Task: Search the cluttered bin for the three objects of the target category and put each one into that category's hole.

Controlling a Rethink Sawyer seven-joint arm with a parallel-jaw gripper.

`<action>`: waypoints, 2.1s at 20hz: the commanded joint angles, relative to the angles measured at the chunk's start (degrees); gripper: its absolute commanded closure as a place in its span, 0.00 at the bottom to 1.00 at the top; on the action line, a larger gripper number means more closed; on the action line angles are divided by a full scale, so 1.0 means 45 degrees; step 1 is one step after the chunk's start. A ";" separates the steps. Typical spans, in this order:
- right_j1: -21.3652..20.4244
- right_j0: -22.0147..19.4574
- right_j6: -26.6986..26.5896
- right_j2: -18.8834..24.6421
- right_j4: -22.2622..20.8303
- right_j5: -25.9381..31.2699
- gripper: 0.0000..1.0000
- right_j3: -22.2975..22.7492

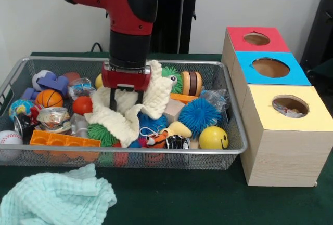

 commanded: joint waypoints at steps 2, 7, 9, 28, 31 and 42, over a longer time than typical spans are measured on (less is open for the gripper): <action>-0.0435 -0.1597 0.0566 0.1800 -0.1153 0.1701 0.00 0.0467; -0.0462 -0.1608 0.0734 0.1809 -0.1297 0.1743 0.00 0.0469; -0.0452 -0.1610 0.0794 0.1821 -0.1374 0.1733 0.00 0.0441; -0.0478 -0.1610 0.1007 0.1846 -0.1524 0.1681 0.00 0.0438; -0.0448 -0.1530 0.0886 0.1825 -0.1582 0.1778 0.00 0.0365; -0.2164 -0.1512 0.0347 0.1653 -0.1250 0.3685 0.00 0.0222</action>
